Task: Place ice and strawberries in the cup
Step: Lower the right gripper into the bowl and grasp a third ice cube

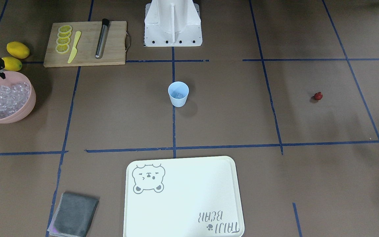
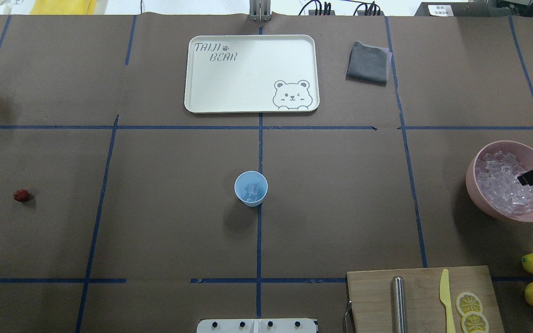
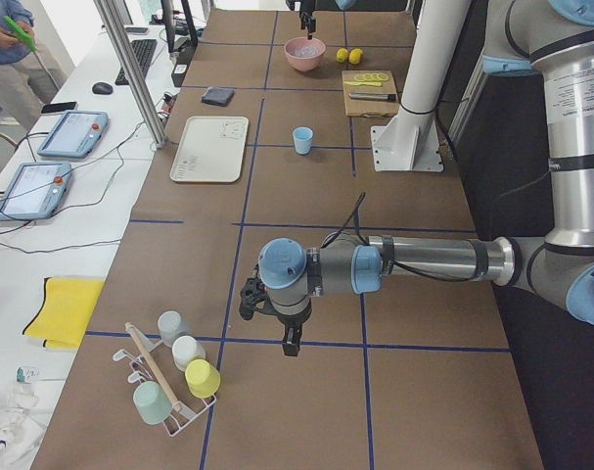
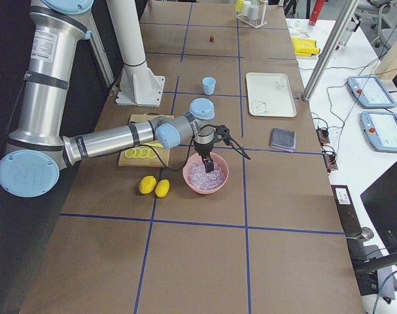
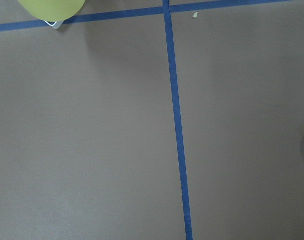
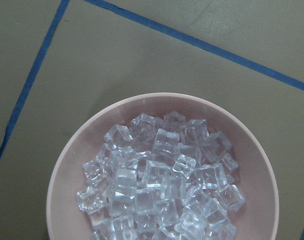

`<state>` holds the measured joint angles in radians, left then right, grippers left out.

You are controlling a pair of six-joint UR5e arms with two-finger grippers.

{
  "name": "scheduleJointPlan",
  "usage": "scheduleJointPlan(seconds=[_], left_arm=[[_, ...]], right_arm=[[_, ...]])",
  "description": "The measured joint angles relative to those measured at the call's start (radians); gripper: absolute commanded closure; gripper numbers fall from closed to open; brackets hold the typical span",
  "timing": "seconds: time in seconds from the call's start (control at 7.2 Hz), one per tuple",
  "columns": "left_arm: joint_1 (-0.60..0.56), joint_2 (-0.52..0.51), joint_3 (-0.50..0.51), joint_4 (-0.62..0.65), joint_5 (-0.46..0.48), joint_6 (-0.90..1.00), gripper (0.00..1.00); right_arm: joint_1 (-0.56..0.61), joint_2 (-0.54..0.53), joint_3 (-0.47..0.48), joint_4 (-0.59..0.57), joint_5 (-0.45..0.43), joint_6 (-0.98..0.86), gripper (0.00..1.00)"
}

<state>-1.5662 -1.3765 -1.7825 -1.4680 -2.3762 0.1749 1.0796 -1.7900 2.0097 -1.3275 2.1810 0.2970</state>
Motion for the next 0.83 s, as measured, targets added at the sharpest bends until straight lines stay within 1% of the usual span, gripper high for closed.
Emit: scheduleJointPlan(seconds=[0.28,0.56,0.83], left_arm=[[0.0,0.0,-0.001,0.0,0.0,0.0,0.0],[0.0,0.003,-0.002,0.0,0.0,0.0,0.0],[0.0,0.006,-0.003,-0.001,0.0,0.0,0.0]], right_arm=[[-0.007,0.016,-0.021,0.003,-0.001,0.02,0.05],[-0.035,0.052,-0.05,0.005,-0.006,0.033,0.05],[-0.074,0.076,-0.061,0.006,-0.017,0.07,0.05]])
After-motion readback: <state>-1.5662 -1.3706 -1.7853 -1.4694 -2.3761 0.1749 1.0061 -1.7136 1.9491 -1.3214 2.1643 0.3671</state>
